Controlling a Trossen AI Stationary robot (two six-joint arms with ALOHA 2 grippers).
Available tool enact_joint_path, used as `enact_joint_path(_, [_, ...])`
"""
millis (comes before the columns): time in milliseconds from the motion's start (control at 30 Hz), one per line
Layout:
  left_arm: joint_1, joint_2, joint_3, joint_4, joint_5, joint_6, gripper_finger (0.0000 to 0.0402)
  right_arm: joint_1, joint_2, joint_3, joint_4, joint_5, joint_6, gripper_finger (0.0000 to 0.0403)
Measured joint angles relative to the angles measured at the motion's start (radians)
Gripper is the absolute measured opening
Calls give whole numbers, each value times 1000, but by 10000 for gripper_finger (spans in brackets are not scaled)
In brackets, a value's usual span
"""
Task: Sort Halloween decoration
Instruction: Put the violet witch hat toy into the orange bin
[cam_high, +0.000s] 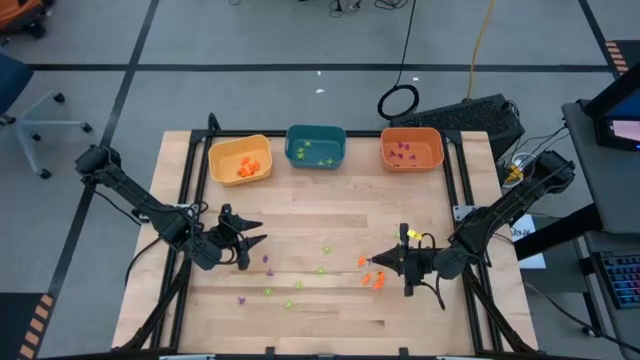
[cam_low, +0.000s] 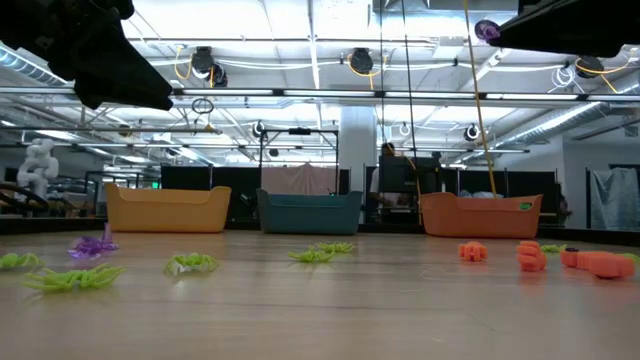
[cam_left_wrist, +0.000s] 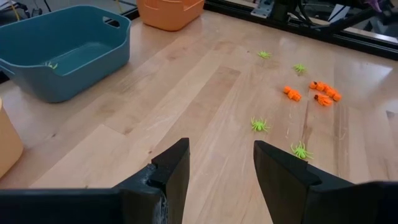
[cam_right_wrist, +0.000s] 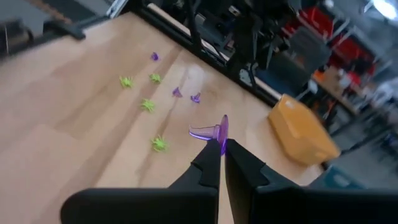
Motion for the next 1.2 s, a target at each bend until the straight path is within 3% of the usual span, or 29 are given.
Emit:
enact_joint_path(467, [0,0,0,0,0,0,176,0,0,0,8,-2,-433,0])
enact_joint_path(1200, [0,0,0,0,0,0,176,0,0,0,7,-3,-416,0])
